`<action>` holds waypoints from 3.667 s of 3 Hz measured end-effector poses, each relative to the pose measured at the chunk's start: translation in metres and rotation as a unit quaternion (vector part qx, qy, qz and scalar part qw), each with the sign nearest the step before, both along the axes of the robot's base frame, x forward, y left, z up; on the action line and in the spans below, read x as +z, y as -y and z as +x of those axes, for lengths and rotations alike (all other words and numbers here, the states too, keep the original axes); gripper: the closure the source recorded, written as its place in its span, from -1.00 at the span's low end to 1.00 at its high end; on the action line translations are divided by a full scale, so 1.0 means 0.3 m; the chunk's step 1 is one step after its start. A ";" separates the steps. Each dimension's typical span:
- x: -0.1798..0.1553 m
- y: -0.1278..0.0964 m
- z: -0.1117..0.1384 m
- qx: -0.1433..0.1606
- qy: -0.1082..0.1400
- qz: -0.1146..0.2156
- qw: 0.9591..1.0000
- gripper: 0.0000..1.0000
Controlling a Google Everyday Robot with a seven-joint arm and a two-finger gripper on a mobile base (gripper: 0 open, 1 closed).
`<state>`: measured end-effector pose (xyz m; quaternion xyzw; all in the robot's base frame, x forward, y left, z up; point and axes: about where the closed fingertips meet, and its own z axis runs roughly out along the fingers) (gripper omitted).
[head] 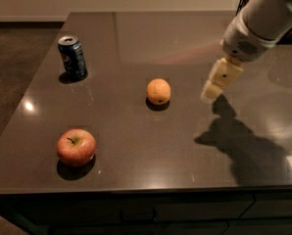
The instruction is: Pick orange
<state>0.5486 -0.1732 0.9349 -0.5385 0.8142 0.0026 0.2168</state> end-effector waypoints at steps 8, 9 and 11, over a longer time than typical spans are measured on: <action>-0.148 -0.419 0.126 0.098 -0.047 0.073 0.991 0.77; -0.008 -0.414 0.125 0.117 -0.036 0.091 0.988 1.00; 0.129 -0.414 0.125 0.135 -0.020 0.103 0.985 1.00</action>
Offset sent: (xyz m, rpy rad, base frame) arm 0.0301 0.1282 -0.0725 0.1594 0.0925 0.1456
